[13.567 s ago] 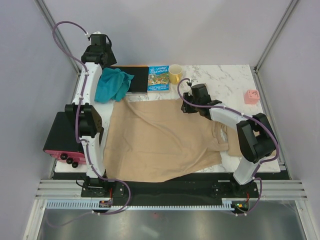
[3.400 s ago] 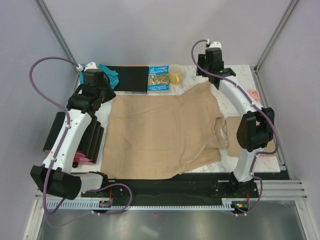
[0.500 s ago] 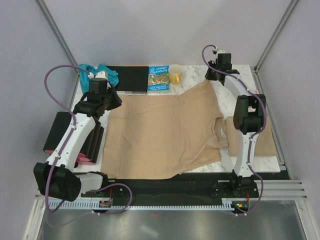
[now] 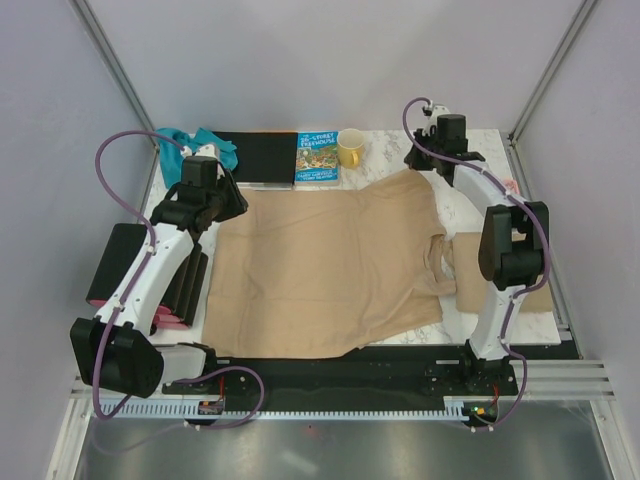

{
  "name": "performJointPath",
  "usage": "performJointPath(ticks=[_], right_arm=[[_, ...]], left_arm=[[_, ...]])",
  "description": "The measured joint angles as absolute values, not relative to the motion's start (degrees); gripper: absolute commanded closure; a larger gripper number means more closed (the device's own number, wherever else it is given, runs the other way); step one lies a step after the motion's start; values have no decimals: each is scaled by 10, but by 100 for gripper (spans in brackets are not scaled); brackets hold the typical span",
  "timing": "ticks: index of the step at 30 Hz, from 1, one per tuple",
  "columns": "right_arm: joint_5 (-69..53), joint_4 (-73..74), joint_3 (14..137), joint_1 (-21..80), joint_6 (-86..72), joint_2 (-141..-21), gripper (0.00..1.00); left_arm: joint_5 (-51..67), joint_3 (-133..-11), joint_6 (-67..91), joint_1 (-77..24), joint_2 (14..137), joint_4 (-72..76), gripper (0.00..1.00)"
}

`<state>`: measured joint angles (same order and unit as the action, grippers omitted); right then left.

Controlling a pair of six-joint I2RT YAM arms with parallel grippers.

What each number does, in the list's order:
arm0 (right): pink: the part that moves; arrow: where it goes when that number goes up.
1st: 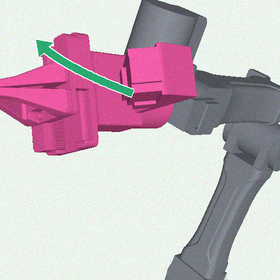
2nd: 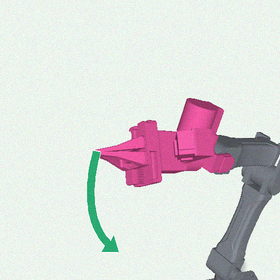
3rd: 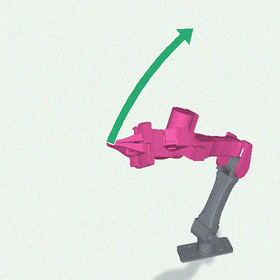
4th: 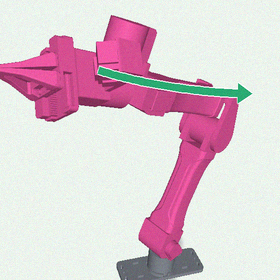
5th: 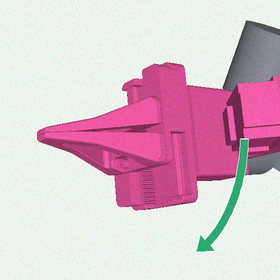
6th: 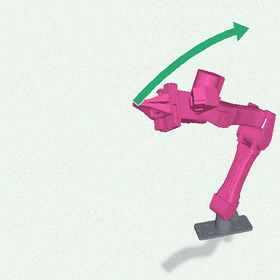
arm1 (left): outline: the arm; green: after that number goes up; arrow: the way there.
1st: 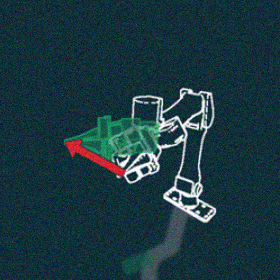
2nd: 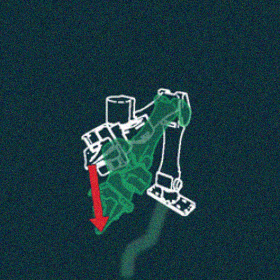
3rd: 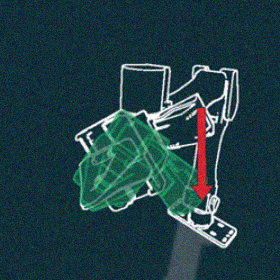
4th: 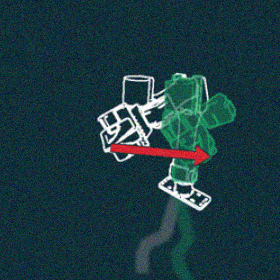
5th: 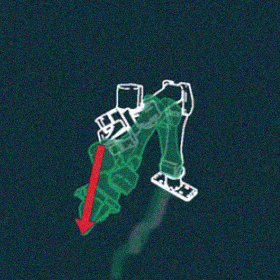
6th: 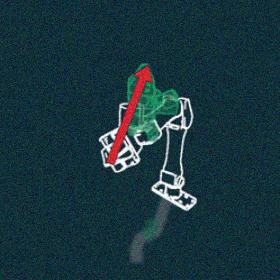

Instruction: Fold and stack the t-shirts

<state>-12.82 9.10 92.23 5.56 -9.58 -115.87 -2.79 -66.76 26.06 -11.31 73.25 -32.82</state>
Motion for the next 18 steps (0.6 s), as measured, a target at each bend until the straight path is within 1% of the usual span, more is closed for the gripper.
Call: performJointPath(ticks=[6, 10, 16, 17, 18], right_arm=[[-113, 109, 879, 80, -92, -1114, 100], [-93, 139, 864, 93, -95, -1113, 100], [-61, 182, 807, 117, -103, -1113, 100], [-54, 188, 796, 124, -105, -1113, 98], [-50, 194, 786, 130, -107, -1113, 92]], left_arm=[[-24, -667, 261, -113, 733, -328, 60], [-24, -667, 261, -113, 733, -328, 60], [-24, -667, 261, -113, 733, -328, 60], [-24, -667, 261, -113, 733, -328, 60], [-23, -667, 261, -113, 733, -328, 60]])
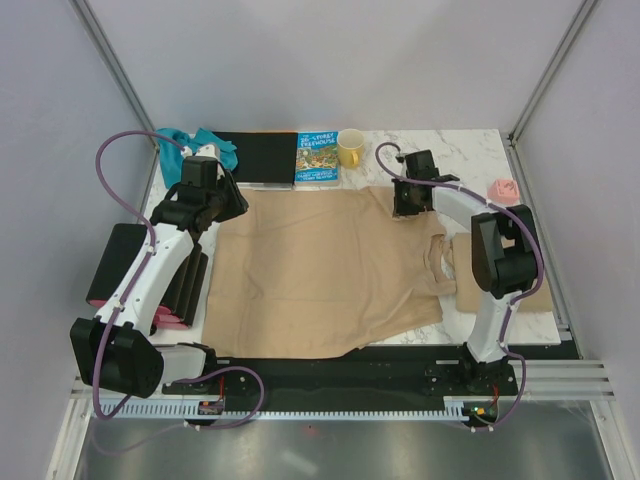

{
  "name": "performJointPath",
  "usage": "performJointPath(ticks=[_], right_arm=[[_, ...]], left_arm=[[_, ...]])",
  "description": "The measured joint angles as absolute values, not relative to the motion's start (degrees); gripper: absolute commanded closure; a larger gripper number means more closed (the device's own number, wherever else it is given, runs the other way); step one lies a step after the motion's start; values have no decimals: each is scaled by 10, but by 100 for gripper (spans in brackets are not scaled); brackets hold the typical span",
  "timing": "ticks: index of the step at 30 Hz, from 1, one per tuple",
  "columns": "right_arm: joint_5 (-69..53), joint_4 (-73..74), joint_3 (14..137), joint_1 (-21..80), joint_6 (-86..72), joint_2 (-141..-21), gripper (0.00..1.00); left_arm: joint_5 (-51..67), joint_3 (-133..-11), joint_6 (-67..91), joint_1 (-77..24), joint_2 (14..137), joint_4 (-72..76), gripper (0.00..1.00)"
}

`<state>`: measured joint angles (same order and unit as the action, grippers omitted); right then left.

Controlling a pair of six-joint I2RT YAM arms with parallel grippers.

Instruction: Fold and stack the t-shirts

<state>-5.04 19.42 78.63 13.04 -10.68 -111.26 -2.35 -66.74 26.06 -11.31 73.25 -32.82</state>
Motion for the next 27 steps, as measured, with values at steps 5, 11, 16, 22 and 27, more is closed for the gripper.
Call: performJointPath(ticks=[5, 11, 16, 22, 27], right_arm=[[-43, 218, 758, 155, -118, -1111, 69], [-28, 216, 735, 155, -127, -1079, 62], [-3, 187, 732, 155, -128, -1021, 60], [11, 148, 754, 155, -127, -1031, 58], [21, 127, 786, 152, -124, -1089, 55]], left_arm=[[-22, -667, 261, -113, 733, -328, 61], [-16, -667, 261, -113, 733, -328, 61], [-13, -667, 261, -113, 733, -328, 61], [-13, -666, 261, -113, 732, -328, 61], [-13, -663, 260, -113, 732, -328, 61]])
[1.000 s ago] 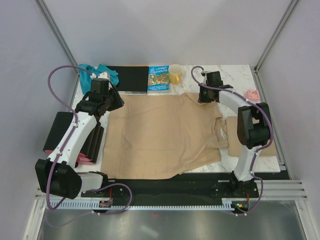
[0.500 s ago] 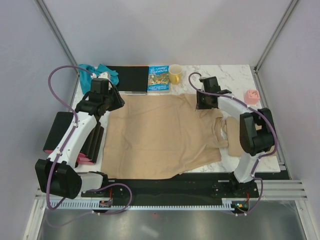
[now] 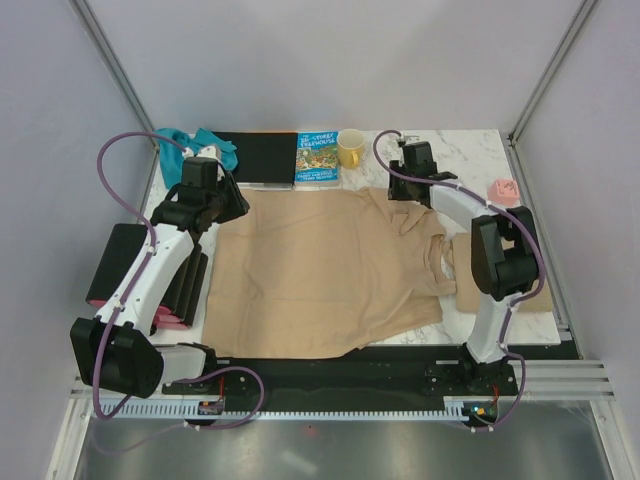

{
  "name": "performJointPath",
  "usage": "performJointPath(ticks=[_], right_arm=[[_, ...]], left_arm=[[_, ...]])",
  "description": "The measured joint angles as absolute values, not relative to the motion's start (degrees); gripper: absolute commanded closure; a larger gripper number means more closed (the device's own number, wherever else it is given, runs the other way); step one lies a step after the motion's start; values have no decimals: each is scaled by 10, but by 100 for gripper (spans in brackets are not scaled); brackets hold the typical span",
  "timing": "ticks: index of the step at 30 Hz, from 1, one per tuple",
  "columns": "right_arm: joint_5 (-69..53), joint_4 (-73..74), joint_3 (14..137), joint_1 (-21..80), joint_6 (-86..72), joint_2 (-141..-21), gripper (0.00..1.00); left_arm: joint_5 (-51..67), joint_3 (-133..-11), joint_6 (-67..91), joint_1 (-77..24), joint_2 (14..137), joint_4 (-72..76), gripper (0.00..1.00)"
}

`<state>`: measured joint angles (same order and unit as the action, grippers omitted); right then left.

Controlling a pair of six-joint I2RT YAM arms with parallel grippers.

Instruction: Fold and stack the t-shirts

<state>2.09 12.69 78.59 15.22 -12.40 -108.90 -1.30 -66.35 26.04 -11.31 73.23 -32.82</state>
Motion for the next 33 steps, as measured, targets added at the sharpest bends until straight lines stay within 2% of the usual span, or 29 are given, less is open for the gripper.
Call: performJointPath(ticks=[3, 22, 33], right_arm=[[25, 113, 799, 149, -124, -1121, 47], [7, 87, 876, 118, -138, -1208, 46], [-47, 99, 882, 107, -142, -1213, 49]], left_arm=[[-13, -663, 260, -113, 732, -328, 62], [-13, -662, 260, -113, 733, -328, 62], [-13, -662, 260, -113, 733, -328, 63]])
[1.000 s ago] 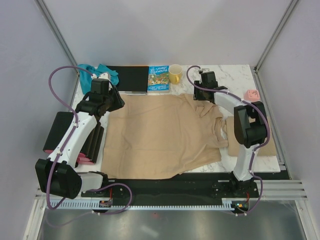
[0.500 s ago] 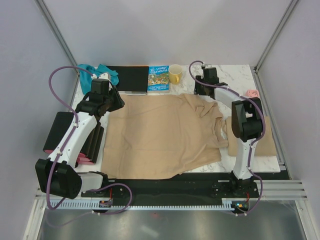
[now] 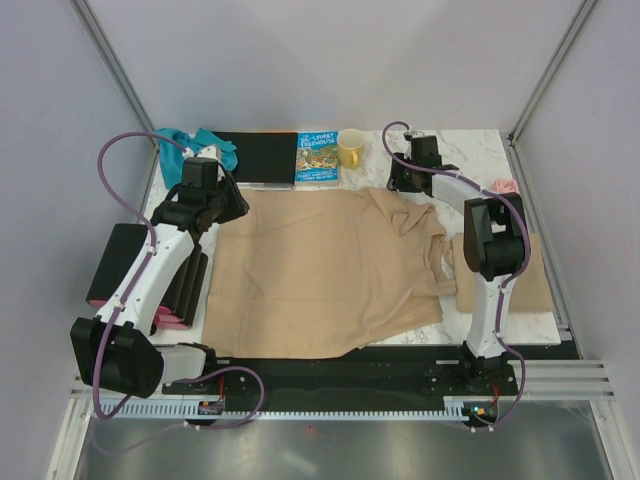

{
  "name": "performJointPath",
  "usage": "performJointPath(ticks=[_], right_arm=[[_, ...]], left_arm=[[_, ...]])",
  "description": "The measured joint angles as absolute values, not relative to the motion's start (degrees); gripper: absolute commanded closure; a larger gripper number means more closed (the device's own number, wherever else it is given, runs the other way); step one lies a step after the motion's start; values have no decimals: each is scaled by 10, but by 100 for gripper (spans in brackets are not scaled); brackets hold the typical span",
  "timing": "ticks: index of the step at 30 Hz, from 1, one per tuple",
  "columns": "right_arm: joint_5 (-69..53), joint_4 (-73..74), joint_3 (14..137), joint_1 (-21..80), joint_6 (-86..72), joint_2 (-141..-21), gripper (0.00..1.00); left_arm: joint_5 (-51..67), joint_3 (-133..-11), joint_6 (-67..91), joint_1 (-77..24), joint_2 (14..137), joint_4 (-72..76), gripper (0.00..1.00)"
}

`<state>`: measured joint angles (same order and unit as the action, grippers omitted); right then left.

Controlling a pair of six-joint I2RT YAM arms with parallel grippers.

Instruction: Fold and stack the t-shirts

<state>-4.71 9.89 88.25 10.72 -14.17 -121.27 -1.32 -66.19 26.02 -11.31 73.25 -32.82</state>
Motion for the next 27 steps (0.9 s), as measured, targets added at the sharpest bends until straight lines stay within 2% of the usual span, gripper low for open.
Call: performJointPath(ticks=[5, 9, 14, 15, 27], right_arm=[[-64, 102, 883, 107, -143, -1220, 49], [-72, 109, 883, 107, -142, -1225, 73], [-77, 112, 883, 107, -143, -1226, 93], [-77, 112, 883, 107, -142, -1226, 100], [-77, 109, 876, 106, -143, -1218, 100]], left_arm=[[-13, -662, 260, -113, 733, -328, 63], [-13, -662, 260, -113, 733, -328, 63], [-13, -662, 260, -113, 733, -328, 63], [-13, -662, 260, -113, 733, -328, 63], [-13, -662, 260, -113, 733, -328, 63]])
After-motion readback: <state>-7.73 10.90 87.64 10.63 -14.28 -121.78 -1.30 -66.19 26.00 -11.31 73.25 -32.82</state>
